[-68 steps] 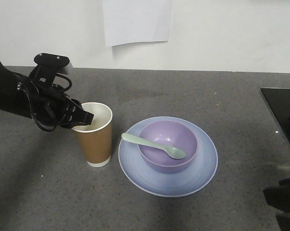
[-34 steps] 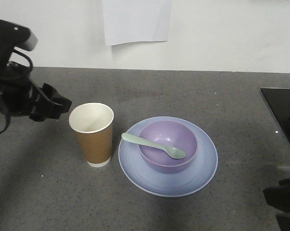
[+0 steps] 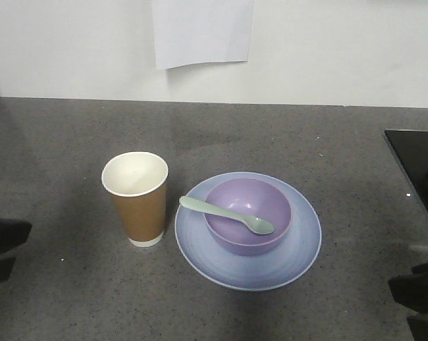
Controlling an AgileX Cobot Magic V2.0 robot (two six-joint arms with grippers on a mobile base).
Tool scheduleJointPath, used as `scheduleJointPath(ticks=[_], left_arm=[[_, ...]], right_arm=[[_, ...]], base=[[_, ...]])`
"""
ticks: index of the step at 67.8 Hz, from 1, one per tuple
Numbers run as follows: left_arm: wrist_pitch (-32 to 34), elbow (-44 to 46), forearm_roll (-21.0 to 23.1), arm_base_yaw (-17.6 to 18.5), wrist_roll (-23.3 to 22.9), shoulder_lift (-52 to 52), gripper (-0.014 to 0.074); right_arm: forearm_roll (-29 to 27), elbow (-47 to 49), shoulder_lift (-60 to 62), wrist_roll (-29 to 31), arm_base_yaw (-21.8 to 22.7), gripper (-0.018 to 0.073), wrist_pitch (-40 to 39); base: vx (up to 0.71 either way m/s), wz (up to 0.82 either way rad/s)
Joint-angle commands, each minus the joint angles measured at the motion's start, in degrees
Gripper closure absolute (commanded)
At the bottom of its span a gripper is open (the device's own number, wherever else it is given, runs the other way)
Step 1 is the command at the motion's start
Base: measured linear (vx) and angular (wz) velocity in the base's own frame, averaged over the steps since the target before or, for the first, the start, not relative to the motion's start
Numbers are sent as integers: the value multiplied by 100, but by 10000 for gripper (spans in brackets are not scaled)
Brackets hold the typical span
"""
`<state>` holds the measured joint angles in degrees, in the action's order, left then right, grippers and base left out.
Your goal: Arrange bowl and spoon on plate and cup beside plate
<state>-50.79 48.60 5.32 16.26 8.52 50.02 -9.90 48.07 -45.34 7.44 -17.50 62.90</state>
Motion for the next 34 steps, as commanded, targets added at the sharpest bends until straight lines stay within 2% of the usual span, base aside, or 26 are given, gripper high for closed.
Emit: scheduleJointPath(ticks=[1,11,18,34], left_arm=[[469,-186,33,31,-67,-383,258],[581,-496,33,31,-67,-692,290],[588,-590,33,31,-67,-772,349],[595,-618,38,31,-69,-784,545]], right_arm=[[-40,140,13,16,11,311,-256],[-45,140,13,16,11,311,-263],[-46,140,13,16,11,328,-222],[-40,140,13,16,11,484,-166]], base=[[0,0],[0,0],[0,0],[0,0]])
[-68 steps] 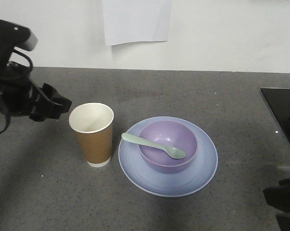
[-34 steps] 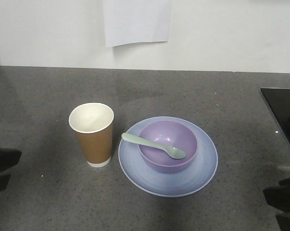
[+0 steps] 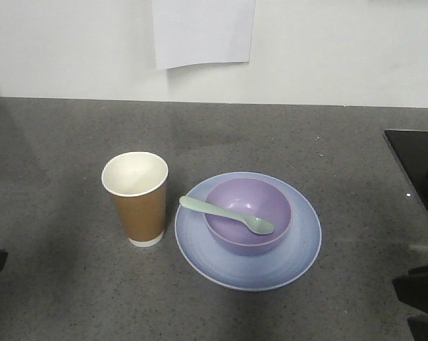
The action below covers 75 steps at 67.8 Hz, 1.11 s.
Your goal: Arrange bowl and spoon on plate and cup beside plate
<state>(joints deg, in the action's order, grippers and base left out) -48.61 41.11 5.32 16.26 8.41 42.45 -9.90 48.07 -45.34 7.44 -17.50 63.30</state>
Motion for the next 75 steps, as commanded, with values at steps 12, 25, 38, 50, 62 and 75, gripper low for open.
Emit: scheduleJointPath(ticks=[12,25,38,50,62,75], left_arm=[[378,130,38,31,-58,-27,605],[367,130,38,31,-58,-27,604],[367,130,38,31,-58,-27,604],[410,106,32,31,-58,-58,604],[847,-452,27,-415,-39,-968,604],[2018,-1636,33,-1023,-58,-2394,604]], right_arm=[[-40,140,13,39,11,569,-205],[5,140,13,33,11,568,-211],[5,140,13,33,11,568,-211],[5,140,13,33,11,568,-217],[14,140,13,33,11,568,-196],[-12,140,13,33,11,568,-185]], base=[[0,0],[0,0],[0,0],[0,0],[0,0],[0,0]])
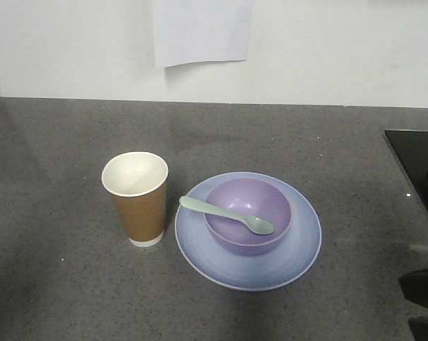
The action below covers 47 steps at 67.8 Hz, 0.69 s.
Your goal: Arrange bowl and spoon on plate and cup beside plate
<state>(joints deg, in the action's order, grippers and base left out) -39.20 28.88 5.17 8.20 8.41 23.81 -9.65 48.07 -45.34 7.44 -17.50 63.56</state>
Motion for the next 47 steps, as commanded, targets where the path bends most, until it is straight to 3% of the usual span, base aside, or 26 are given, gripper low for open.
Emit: scheduleJointPath(ticks=[1,15,22,32,47], left_arm=[[1215,-519,47,-249,-58,-632,604],[3325,-1997,52,-428,-58,-1827,604],[3996,-2485,145,-428,-77,-2177,604],[4373,-2917,250,-292,-106,-2521,604],[4045,-2896,250,-292,-100,-2476,604]], right_arm=[[-36,140,13,33,11,568,-211],[-35,140,13,33,11,568,-220],[-35,140,13,33,11,568,-220],[-35,140,13,33,11,568,-220],[-35,140,13,33,11,568,-202]], base=[[0,0],[0,0],[0,0],[0,0],[0,0]])
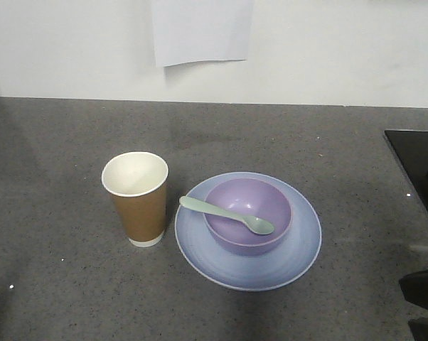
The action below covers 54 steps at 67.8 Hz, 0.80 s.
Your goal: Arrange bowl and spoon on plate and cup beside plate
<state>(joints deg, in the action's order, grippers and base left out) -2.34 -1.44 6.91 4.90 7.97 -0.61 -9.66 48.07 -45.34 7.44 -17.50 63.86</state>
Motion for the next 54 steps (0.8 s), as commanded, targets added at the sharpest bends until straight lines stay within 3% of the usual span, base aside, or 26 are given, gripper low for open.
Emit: scheduleJointPath(ticks=[1,10,17,24,54], left_arm=[[359,136,77,37,-55,-34,604],[350,125,29,57,-61,-48,604],[350,125,-285,109,-68,-48,604],[350,125,-530,165,-385,-48,604],[356,131,-531,219,-501,-41,604]], right_arm=[[-35,140,13,33,11,568,-232],[-35,140,13,33,11,568,-232],[-35,140,13,33,11,568,-232],[-30,140,13,33,11,568,-226],[-24,140,13,33,11,568,-226]], base=[[0,0],[0,0],[0,0],[0,0],[0,0]])
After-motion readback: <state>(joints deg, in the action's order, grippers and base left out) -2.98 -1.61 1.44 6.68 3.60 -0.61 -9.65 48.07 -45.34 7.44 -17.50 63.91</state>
